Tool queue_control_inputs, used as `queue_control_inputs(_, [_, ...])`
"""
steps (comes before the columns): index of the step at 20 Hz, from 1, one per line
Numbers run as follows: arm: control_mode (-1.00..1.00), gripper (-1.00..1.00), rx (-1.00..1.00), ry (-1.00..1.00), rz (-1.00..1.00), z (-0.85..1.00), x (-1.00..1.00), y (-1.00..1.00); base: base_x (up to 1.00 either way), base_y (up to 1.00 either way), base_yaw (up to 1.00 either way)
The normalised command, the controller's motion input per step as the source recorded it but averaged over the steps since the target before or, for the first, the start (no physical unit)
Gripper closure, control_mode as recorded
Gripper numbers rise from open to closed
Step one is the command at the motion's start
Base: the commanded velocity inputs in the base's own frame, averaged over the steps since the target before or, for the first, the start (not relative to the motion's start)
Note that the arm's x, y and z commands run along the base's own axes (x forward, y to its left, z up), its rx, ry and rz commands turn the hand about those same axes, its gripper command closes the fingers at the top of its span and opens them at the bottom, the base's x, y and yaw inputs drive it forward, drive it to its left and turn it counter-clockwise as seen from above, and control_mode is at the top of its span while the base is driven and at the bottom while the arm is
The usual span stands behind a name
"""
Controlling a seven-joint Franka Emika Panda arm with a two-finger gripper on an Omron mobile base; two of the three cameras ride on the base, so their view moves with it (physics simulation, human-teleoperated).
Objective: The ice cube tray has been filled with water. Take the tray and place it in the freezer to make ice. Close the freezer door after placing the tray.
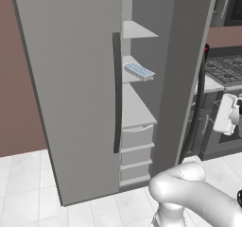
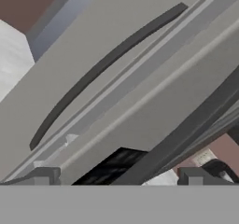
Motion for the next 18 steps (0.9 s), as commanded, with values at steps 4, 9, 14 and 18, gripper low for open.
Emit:
queue_control_inputs(4, [-1.00,-1.00,0.00,-0.03,0.10,-0.07,0.13,-0.07,0.00,0.00,0.00])
queue_control_inputs(9, [-1.00,-1.00,-0.01,-0.11,0.04,0.00,-0.01,-0.35,0.00,0.00,0.00])
queue_control_inputs(14, [-1.00,-1.00,-0.05,-0.07,0.05,-0.06,0.00,-0.34,0.00,0.00,0.00])
queue_control_inputs(18, [-1.00,-1.00,-0.09,-0.09,0.05,-0.30,0.07,-0.06,0.00,0.00,0.00])
